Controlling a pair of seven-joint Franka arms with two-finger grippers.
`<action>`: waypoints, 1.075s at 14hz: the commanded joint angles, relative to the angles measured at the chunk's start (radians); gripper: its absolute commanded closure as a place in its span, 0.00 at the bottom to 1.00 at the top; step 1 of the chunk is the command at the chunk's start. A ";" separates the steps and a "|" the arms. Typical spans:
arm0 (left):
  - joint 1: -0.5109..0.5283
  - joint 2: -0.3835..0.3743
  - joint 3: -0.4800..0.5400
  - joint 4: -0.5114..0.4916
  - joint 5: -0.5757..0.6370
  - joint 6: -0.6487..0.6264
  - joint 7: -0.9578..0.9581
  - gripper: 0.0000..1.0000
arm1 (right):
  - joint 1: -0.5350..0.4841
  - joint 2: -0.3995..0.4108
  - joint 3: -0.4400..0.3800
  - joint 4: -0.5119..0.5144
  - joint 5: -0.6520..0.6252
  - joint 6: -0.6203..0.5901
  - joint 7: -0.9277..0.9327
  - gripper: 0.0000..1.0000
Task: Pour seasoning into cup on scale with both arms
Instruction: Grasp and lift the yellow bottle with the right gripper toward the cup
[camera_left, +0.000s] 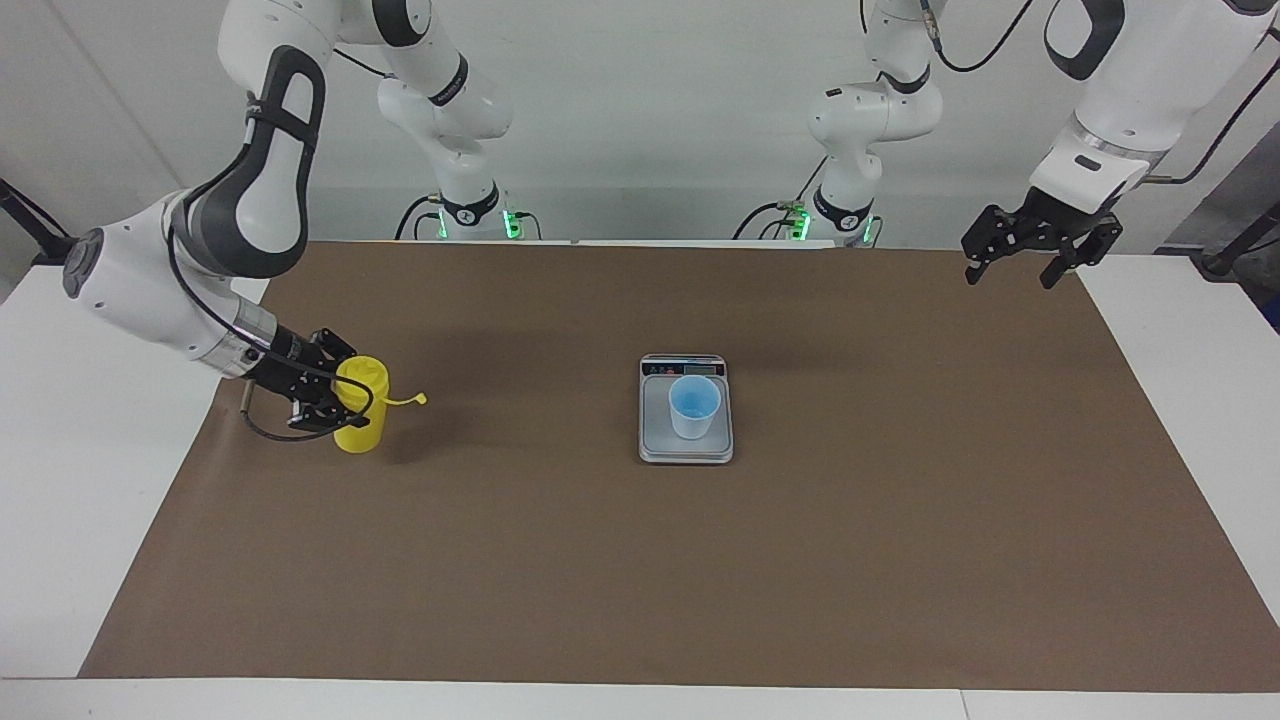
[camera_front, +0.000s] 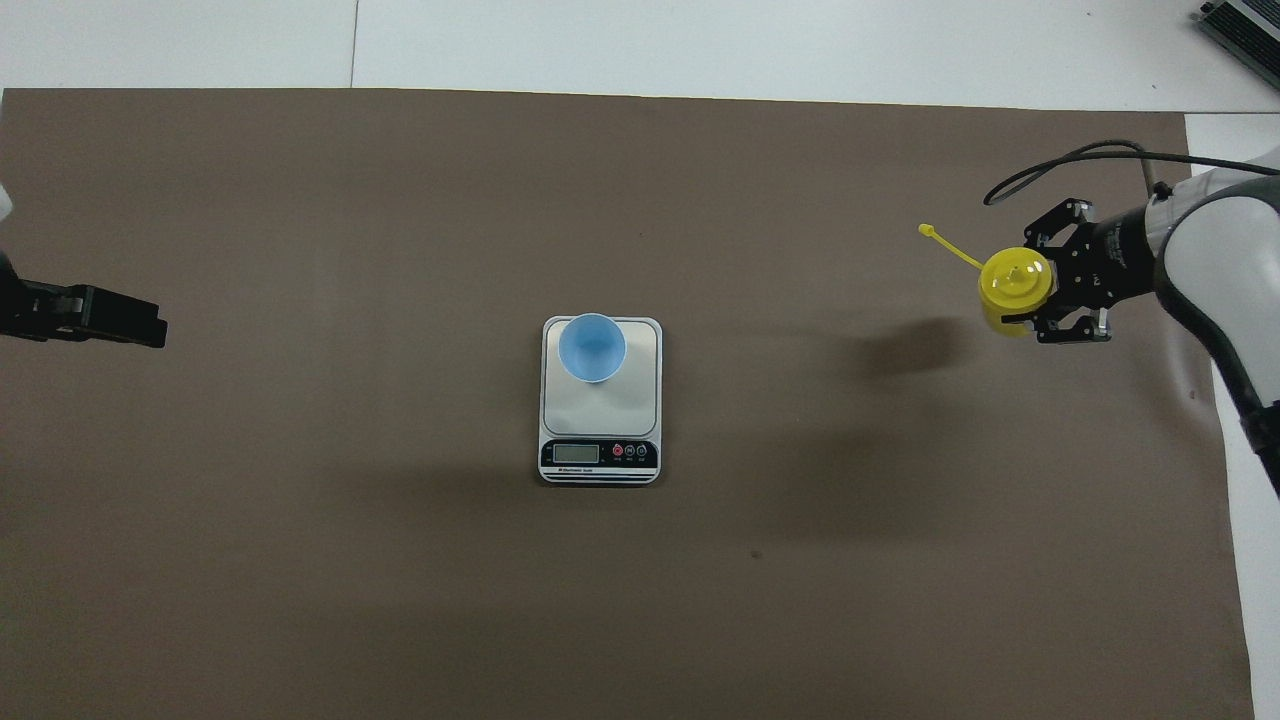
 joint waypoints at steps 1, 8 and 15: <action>0.009 -0.015 -0.007 0.000 -0.005 -0.041 0.006 0.00 | 0.098 -0.014 0.000 0.017 -0.126 0.058 0.169 1.00; 0.015 -0.013 -0.009 0.011 -0.005 -0.042 0.006 0.00 | 0.394 -0.005 0.002 0.056 -0.470 0.124 0.594 1.00; 0.009 -0.016 -0.009 0.003 -0.005 -0.035 0.006 0.00 | 0.580 0.116 0.000 0.235 -0.678 0.022 0.813 1.00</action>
